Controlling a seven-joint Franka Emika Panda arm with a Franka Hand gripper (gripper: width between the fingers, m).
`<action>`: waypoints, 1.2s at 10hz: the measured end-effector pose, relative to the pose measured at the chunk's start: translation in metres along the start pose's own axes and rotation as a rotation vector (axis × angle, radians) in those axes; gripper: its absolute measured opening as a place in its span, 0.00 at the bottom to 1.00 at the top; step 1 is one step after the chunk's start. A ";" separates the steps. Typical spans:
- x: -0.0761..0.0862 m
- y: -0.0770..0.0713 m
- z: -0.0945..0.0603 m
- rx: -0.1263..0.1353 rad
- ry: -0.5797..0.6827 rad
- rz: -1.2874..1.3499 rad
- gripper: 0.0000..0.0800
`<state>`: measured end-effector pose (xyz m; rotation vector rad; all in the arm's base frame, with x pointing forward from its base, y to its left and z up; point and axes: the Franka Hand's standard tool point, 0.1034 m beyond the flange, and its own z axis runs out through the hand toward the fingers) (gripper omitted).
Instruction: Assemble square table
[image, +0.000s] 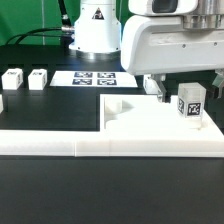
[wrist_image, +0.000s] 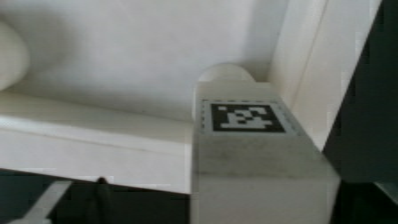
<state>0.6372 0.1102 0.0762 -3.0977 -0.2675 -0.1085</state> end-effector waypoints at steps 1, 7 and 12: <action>0.000 0.000 0.000 0.001 0.000 0.064 0.65; -0.001 -0.003 0.000 -0.006 -0.004 0.654 0.36; -0.006 -0.002 0.002 -0.001 -0.038 1.482 0.36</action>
Offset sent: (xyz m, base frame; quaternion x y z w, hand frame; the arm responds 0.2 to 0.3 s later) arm 0.0000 0.0000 0.0000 0.0000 0.0000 0.1296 0.9916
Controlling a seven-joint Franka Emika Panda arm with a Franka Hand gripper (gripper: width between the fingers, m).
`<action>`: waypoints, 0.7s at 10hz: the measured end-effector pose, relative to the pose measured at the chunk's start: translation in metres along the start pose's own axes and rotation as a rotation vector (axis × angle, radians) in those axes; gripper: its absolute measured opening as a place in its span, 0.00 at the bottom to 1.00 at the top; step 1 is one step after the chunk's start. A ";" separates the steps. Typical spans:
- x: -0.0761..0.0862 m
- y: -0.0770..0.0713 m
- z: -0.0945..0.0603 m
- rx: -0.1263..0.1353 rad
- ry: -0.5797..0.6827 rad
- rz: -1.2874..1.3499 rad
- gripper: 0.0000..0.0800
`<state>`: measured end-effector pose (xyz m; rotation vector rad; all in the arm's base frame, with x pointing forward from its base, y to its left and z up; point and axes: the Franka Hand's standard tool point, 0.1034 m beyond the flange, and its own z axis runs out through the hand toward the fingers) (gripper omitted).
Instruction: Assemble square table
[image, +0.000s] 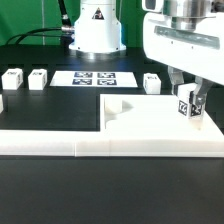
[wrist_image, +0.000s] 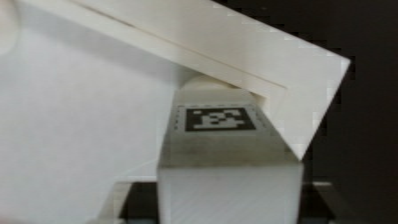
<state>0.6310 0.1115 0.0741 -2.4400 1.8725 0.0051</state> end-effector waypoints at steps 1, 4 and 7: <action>-0.001 0.000 0.000 -0.002 -0.003 0.112 0.36; -0.001 0.001 0.000 -0.006 -0.019 0.277 0.36; -0.005 0.003 0.005 -0.012 -0.020 -0.021 0.73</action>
Offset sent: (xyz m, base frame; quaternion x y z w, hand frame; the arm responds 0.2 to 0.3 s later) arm 0.0000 0.0000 0.0000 0.0000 0.0000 0.1938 0.9810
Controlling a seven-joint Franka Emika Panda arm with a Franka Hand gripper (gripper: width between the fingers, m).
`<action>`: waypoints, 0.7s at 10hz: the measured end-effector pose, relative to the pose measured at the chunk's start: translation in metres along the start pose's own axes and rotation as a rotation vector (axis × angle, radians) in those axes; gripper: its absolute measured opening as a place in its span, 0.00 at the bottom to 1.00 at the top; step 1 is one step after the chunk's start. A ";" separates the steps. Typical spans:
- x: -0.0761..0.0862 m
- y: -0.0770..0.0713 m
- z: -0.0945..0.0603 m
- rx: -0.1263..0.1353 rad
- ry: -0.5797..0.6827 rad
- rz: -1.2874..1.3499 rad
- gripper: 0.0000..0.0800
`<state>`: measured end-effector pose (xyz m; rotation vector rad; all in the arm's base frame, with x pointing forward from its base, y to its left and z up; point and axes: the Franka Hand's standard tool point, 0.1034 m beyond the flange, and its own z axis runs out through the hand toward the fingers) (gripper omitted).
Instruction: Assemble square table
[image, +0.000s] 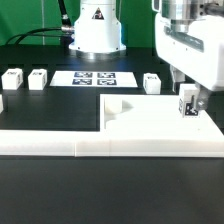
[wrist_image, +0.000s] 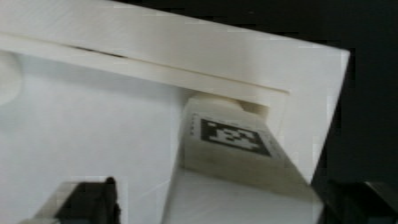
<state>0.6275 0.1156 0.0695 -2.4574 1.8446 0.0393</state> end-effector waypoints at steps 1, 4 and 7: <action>-0.003 -0.001 0.000 0.001 -0.004 -0.113 0.79; -0.003 -0.001 0.000 0.002 -0.003 -0.353 0.81; -0.003 -0.001 0.000 -0.015 0.026 -0.709 0.81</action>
Offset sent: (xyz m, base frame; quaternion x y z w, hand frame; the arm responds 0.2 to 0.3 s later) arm 0.0000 0.0000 0.0000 0.0000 0.0000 -0.1938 0.9810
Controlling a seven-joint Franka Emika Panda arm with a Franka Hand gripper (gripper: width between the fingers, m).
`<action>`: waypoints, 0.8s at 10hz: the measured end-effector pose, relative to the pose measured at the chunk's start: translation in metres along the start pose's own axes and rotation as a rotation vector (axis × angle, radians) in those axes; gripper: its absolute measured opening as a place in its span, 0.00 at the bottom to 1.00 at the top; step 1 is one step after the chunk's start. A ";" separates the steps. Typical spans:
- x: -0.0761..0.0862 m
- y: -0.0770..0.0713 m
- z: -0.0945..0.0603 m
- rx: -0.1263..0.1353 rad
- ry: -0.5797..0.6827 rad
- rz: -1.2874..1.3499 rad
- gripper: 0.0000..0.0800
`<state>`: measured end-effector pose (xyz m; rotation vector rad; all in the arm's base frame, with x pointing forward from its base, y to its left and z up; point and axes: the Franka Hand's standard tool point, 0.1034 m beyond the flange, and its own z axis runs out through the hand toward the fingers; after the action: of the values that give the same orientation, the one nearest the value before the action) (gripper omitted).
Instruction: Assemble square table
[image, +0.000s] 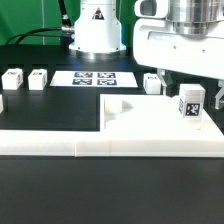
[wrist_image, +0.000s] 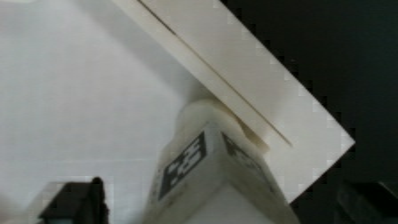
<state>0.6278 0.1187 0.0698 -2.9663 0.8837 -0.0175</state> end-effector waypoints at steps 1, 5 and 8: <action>0.002 -0.004 -0.001 0.013 0.022 -0.104 0.81; -0.003 -0.011 0.001 0.008 0.050 -0.424 0.81; -0.002 -0.010 0.000 0.011 0.050 -0.331 0.56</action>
Offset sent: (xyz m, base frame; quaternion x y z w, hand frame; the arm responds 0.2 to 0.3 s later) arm -0.0151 0.0145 0.0008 -0.0285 0.0346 -0.2446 0.9686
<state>0.6315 0.1279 0.0698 -3.0757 0.3851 -0.1074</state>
